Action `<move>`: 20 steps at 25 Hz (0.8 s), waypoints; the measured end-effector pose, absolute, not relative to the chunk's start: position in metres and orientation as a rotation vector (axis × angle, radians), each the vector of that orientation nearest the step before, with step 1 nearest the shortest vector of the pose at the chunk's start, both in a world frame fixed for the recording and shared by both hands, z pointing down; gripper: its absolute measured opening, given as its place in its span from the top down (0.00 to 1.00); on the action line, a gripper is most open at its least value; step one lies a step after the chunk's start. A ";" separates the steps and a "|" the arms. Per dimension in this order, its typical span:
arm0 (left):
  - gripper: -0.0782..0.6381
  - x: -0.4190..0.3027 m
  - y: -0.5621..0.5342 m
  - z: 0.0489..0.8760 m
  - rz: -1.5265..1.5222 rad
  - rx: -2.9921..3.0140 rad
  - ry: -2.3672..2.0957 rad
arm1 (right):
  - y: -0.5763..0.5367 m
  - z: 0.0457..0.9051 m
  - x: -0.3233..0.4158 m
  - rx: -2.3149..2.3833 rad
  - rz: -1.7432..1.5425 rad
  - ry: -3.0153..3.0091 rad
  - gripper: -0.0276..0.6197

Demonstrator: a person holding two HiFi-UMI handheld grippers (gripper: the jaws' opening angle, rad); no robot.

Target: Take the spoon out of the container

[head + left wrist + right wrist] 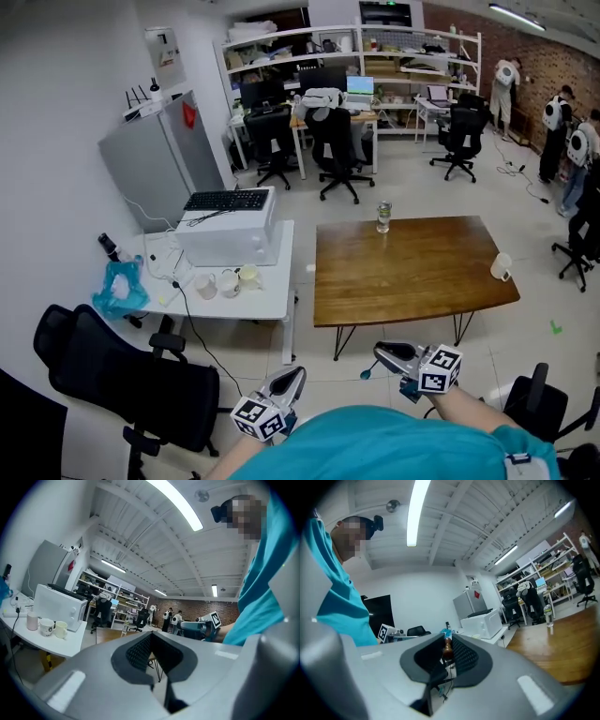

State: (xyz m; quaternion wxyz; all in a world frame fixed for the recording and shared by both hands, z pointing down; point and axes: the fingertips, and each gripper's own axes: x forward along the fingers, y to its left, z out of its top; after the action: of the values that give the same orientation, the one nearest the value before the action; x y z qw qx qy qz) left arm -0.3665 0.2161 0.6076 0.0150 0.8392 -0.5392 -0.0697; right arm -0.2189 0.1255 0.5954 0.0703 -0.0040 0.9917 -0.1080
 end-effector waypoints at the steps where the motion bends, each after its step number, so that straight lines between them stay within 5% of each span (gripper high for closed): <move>1: 0.89 -0.365 0.214 0.609 -0.219 2.607 -1.685 | 0.122 0.598 -0.215 -0.014 -0.322 2.986 0.88; 20: 0.89 -0.354 0.185 0.615 -0.227 2.606 -1.675 | 0.096 0.597 -0.213 -0.001 -0.276 2.996 0.88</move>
State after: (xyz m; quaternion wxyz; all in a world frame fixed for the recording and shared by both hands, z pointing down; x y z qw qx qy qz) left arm -0.3543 0.1849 0.6150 0.0178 0.8387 -0.5393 -0.0732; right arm -0.2128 0.0955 0.5974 0.0666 -0.0003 0.9936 -0.0915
